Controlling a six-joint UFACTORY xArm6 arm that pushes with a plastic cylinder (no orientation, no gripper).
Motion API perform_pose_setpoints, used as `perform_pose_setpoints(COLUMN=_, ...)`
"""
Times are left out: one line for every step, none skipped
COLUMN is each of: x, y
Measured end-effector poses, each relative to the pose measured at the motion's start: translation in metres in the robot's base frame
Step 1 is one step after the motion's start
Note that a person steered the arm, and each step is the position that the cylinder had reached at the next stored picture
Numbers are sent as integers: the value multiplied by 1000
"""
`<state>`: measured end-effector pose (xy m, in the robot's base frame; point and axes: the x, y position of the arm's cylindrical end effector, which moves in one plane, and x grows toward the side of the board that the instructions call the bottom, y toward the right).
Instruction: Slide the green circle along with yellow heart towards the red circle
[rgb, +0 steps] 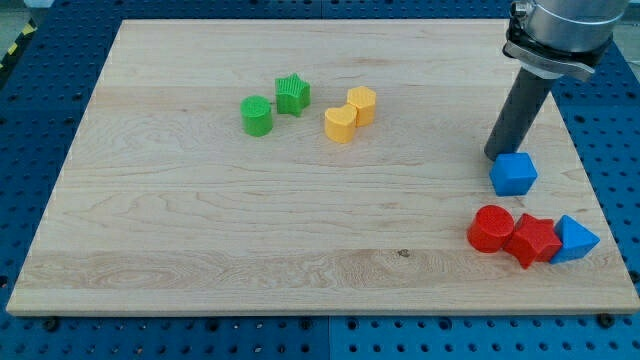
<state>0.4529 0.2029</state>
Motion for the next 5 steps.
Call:
perform_pose_setpoints(x=8, y=-4)
perform_pose_setpoints(x=28, y=-5)
perform_pose_setpoints(x=51, y=-5)
perform_pose_setpoints(x=44, y=-10)
perform_pose_setpoints(x=21, y=-66)
